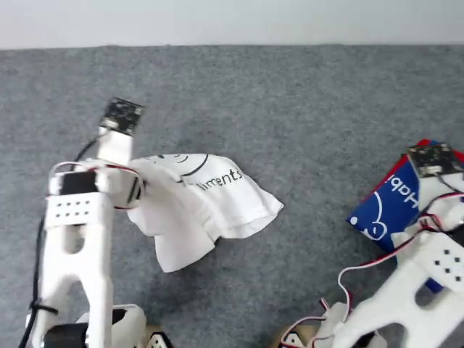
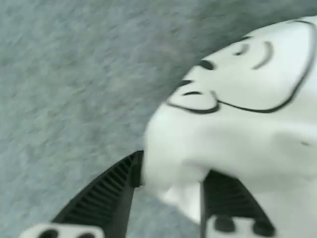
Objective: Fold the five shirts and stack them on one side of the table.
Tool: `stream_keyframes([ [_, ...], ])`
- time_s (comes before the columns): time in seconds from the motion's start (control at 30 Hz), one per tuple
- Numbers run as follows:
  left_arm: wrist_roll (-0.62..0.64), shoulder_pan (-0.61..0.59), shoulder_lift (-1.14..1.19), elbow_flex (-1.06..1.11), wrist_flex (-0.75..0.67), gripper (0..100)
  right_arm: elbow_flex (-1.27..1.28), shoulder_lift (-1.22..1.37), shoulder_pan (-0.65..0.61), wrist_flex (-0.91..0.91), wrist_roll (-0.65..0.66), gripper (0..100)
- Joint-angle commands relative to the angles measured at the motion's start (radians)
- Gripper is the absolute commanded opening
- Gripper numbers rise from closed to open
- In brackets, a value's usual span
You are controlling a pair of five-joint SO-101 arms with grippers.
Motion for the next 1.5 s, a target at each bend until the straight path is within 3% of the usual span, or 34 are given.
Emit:
stream_keyframes([
  [0.0, -0.044, -0.018, -0.003, -0.185, 0.123, 18, -0.006, -0.021, -0.035, 0.038, -0.012, 1.2],
  [0.23, -0.066, 0.164, -0.028, -0.386, 0.416, 18, -0.006, -0.021, -0.035, 0.038, -0.012, 1.2],
  [0.4, -0.066, 0.322, -0.081, -0.384, 0.571, 18, -0.006, -0.021, -0.035, 0.038, -0.012, 1.2],
  [0.53, -0.064, 0.359, -0.086, -0.291, 0.614, 18, -0.005, -0.021, -0.033, 0.039, -0.014, 1.2],
  [0.67, -0.060, 0.359, -0.084, -0.093, 0.549, 19, -0.005, -0.016, -0.035, 0.039, -0.068, 1.2],
  [0.83, -0.018, 0.359, -0.084, 0.150, 0.322, 23, -0.005, -0.012, -0.036, 0.036, -0.087, 1.2],
  [1.13, 0.077, 0.364, -0.084, 0.351, 0.017, 25, -0.005, -0.012, -0.036, 0.038, -0.081, 1.2],
  [1.47, 0.025, 0.359, -0.094, 0.375, 0.002, 12, -0.003, -0.012, -0.036, 0.038, -0.081, 1.2],
])
